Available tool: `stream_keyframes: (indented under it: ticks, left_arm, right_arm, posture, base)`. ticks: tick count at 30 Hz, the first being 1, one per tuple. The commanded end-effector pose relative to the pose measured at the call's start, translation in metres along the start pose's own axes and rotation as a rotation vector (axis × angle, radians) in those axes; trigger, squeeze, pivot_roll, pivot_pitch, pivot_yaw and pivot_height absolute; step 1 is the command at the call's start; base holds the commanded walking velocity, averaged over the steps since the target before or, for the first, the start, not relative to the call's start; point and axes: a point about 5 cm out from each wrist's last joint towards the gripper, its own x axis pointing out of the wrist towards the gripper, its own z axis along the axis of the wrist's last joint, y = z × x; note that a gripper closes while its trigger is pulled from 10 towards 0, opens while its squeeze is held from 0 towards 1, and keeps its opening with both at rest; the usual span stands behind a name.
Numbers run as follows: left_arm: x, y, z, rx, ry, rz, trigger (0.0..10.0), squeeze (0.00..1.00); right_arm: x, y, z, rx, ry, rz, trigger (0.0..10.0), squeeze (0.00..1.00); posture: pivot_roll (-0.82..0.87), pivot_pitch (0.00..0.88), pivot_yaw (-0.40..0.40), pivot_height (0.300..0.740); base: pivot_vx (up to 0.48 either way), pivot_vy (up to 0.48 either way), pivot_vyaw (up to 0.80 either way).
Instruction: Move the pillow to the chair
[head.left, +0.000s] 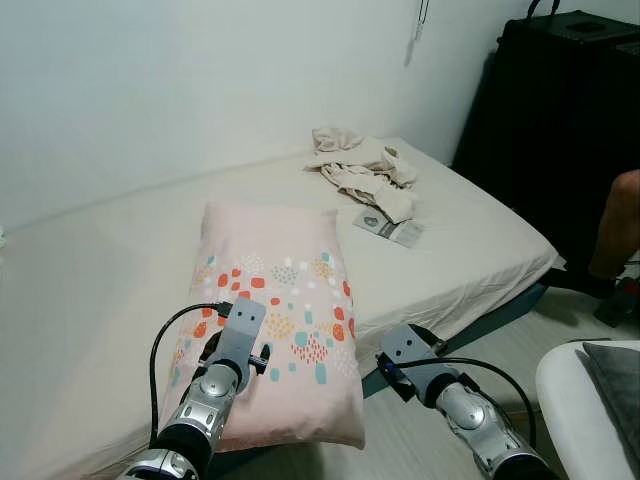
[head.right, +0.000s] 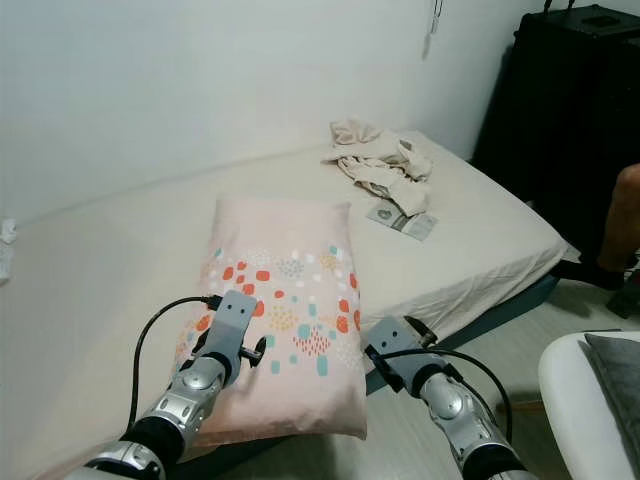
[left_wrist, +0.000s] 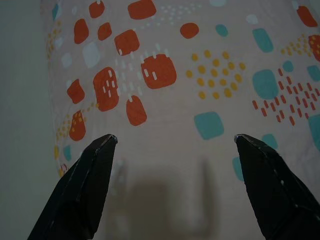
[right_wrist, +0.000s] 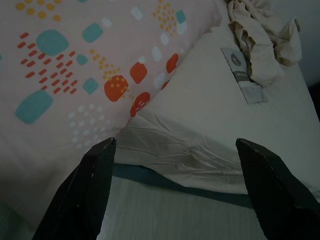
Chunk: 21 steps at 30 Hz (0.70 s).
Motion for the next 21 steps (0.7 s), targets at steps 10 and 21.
stream_keyframes:
  ticks: [10, 21]
  left_arm:
    - [-0.0007, -0.0018, -0.0055, 0.003, 0.029, -0.008, 10.0, 0.00]
    - [-0.0003, -0.0011, -0.0044, 0.004, 0.027, -0.008, 10.0, 0.00]
  right_arm:
    - [-0.0012, 0.0017, -0.0021, 0.011, 0.009, 0.003, 10.0, 0.00]
    - [-0.0009, 0.0018, -0.0018, 0.011, 0.008, 0.002, 10.0, 0.00]
  posture:
    - [-0.13, 0.075, 0.018, 0.740]
    - [-0.13, 0.076, 0.020, 0.740]
  base:
    - [0.000, 0.000, 0.00]
    - [0.000, 0.000, 0.00]
